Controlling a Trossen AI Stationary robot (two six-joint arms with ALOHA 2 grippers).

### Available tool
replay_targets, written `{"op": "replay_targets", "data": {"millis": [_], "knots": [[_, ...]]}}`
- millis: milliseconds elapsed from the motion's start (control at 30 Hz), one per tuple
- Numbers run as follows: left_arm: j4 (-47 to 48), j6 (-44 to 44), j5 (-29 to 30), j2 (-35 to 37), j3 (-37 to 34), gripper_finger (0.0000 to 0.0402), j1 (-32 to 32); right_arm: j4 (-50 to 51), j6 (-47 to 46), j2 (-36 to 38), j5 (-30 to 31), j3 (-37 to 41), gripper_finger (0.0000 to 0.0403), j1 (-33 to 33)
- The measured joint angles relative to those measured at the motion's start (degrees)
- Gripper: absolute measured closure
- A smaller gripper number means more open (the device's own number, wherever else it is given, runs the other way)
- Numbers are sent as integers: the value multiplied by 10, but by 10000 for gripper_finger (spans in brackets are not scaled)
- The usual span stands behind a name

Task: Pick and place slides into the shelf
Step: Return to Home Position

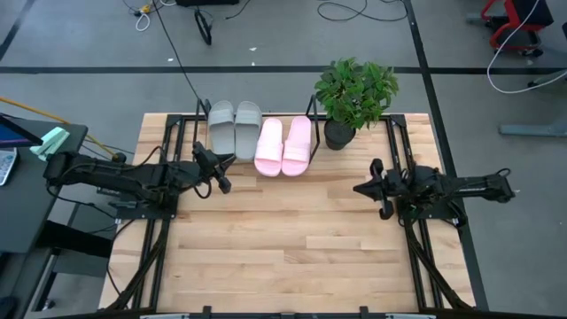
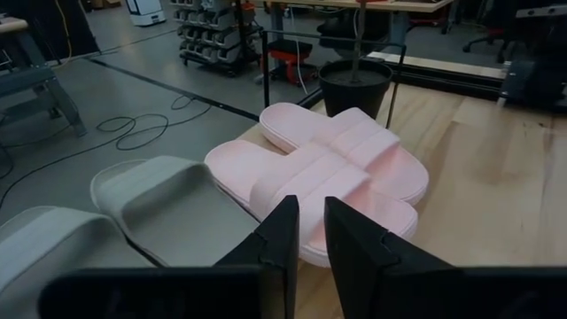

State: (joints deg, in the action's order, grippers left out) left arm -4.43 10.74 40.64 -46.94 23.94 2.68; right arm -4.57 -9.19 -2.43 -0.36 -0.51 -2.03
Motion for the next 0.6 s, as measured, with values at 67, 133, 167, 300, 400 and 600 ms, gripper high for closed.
{"op": "replay_targets", "data": {"millis": [67,133,167,300,400,600], "knots": [[0,0,0,0,0,342,0,0,4,15,1,0,403,-9],[1,0,0,0,0,344,0,-3,12,23,6,0,403,-16],[2,0,0,0,0,344,0,1,16,24,13,0,403,-19],[10,6,0,0,0,341,0,23,17,23,56,0,403,-23],[12,6,0,0,0,337,0,22,18,23,63,0,403,-22],[12,3,-5,-13,0,340,0,23,16,22,58,0,399,-22]]}}
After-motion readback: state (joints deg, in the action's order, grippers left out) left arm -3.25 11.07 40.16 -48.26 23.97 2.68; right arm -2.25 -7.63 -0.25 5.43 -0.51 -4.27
